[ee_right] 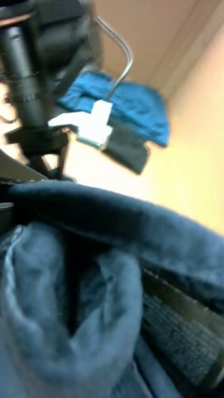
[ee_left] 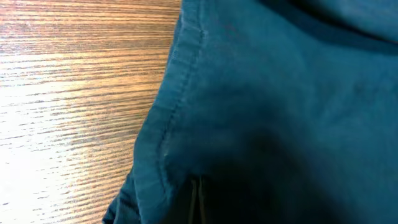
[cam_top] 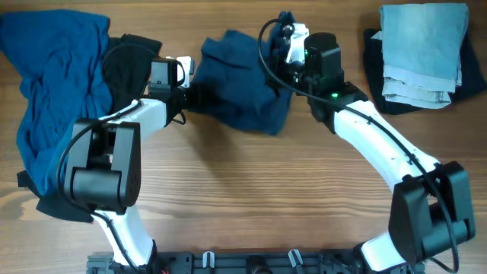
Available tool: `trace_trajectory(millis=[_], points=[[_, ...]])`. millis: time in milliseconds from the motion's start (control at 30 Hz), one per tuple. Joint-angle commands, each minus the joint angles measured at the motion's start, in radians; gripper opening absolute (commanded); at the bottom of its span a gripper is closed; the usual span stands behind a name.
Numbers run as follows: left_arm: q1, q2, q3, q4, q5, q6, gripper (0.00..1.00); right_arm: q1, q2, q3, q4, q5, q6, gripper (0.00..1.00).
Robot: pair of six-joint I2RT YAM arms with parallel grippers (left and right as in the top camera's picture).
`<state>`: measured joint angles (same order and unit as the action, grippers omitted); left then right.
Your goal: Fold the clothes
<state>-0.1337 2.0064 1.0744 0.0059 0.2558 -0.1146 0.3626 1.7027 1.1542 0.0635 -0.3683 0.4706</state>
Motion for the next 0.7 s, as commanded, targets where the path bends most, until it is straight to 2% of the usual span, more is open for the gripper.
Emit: trace_trajectory(millis=[0, 100, 200, 233, 267, 300, 400, 500, 600, 667], points=[[-0.002, 0.061, -0.014, -0.012, -0.022, -0.029, 0.04, 0.092, 0.031, 0.02, 0.153, 0.108, 0.068, 0.04], [-0.002, 0.061, -0.014, -0.013, -0.022, -0.029, 0.04, 0.172, 0.148, 0.02, 0.304, 0.175, 0.163, 0.04], [-0.002, 0.061, -0.014, -0.013, -0.022, -0.029, 0.04, 0.179, 0.222, 0.02, 0.354, 0.174, 0.219, 0.04], [-0.002, 0.061, -0.014, -0.013, -0.022, -0.029, 0.04, 0.179, 0.241, 0.02, 0.372, 0.175, 0.222, 0.08], [-0.002, 0.061, -0.014, -0.013, -0.022, -0.029, 0.04, 0.179, 0.248, 0.02, 0.391, 0.178, 0.221, 0.43], [-0.002, 0.061, -0.014, -0.013, -0.022, -0.029, 0.04, 0.179, 0.251, 0.02, 0.402, 0.178, 0.222, 0.98], [0.009, 0.056, -0.014, -0.013, -0.022, -0.029, 0.04, 0.176, 0.251, 0.021, 0.42, 0.148, 0.219, 1.0], [0.076, -0.018, -0.014, -0.055, -0.022, -0.047, 0.04, 0.137, 0.249, 0.052, 0.41, 0.017, 0.21, 0.99], [0.184, -0.171, -0.014, -0.129, -0.022, -0.047, 0.04, 0.077, 0.248, 0.109, 0.29, -0.107, 0.187, 1.0], [0.254, -0.277, -0.014, -0.172, -0.022, -0.047, 0.04, 0.043, 0.243, 0.155, 0.143, -0.159, 0.088, 1.0]])
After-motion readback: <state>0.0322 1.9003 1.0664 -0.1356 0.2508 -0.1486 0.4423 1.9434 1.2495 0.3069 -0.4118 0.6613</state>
